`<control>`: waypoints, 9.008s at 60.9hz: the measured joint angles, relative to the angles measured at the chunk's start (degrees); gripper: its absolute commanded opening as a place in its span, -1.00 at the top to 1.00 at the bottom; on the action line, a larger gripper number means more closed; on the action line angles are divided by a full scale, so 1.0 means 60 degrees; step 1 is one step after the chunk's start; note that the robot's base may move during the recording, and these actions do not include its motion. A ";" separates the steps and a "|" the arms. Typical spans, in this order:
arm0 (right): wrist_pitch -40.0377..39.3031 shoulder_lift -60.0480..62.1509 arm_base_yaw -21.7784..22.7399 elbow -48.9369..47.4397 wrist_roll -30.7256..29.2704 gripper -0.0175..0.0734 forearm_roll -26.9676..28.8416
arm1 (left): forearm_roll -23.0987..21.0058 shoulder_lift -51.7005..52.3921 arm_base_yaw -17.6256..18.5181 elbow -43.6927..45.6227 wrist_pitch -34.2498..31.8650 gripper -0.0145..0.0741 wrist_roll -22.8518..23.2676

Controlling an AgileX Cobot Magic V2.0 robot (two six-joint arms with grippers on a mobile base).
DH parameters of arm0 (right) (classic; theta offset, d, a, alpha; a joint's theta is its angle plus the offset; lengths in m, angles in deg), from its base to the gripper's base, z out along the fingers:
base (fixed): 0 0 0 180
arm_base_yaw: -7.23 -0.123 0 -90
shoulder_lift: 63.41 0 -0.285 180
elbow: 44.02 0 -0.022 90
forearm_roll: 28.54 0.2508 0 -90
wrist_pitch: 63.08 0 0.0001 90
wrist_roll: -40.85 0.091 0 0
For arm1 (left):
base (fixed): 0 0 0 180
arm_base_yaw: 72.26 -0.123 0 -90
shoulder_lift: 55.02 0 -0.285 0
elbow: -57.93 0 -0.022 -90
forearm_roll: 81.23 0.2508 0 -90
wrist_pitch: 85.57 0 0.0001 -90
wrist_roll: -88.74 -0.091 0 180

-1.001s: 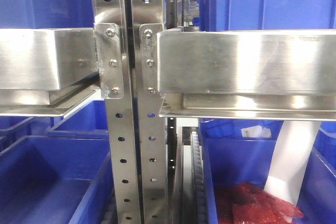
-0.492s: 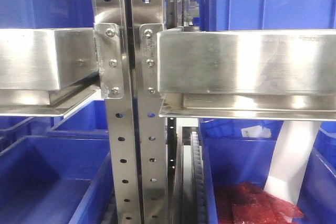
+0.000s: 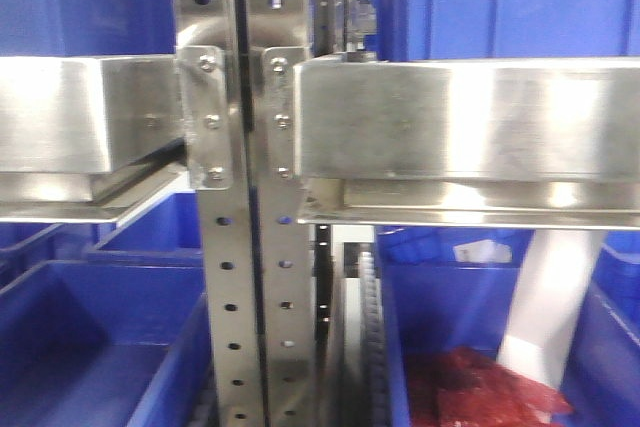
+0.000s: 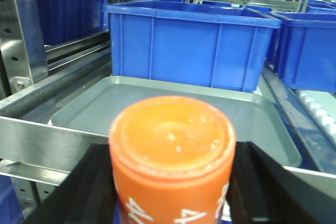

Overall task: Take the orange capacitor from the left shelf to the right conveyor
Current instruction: 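Pull the held cylinder back out of the shelf with the right gripper, then drive the base across the floor holding the cylinder in the right gripper, then approach the conveyor and bring the cylinder over the steel tray, then lower the cylinder upright onto the steel tray and open the right gripper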

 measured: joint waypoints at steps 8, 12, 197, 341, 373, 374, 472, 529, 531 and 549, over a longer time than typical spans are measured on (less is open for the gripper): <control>0.0000 0.0000 0.0000 0.0000 0.0000 0.40 0.0000 | 0.0000 0.0000 0.0000 0.0000 0.0000 0.91 0.0000; 0.0000 0.0000 0.0000 0.0000 0.0000 0.40 0.0000 | 0.0000 0.0000 0.0000 0.0000 0.0000 0.91 0.0000; 0.0029 0.0000 0.0000 0.0000 0.0000 0.40 0.0000 | 0.0000 0.0000 0.0000 0.0000 0.0000 0.91 0.0000; 0.0068 0.0000 0.0000 0.0000 0.0000 0.40 0.0000 | 0.0000 0.0000 0.0000 0.0000 0.0000 0.91 0.0000; 0.0068 0.0000 0.0000 0.0000 0.0000 0.40 0.0000 | 0.0000 0.0000 0.0000 0.0000 0.0000 0.91 0.0000; 0.0068 0.0000 0.0000 0.0000 0.0000 0.40 0.0000 | 0.0000 0.0000 0.0000 0.0000 0.0000 0.91 0.0000; 0.0068 0.0000 0.0000 0.0000 0.0000 0.40 0.0000 | 0.0000 0.0000 0.0000 0.0000 0.0000 0.91 0.0000; 0.0068 0.0000 0.0000 0.0000 0.0000 0.40 0.0000 | 0.0000 0.0000 0.0000 0.0000 0.0000 0.91 0.0000; 0.0090 0.0000 0.0000 0.0000 0.0000 0.40 0.0000 | 0.0000 0.0000 0.0000 0.0000 0.0000 0.91 0.0000; 0.0155 -0.1569 0.0000 -0.0679 0.0000 0.40 0.0040 | 0.0000 0.0000 0.0000 0.0000 0.0000 0.91 0.0000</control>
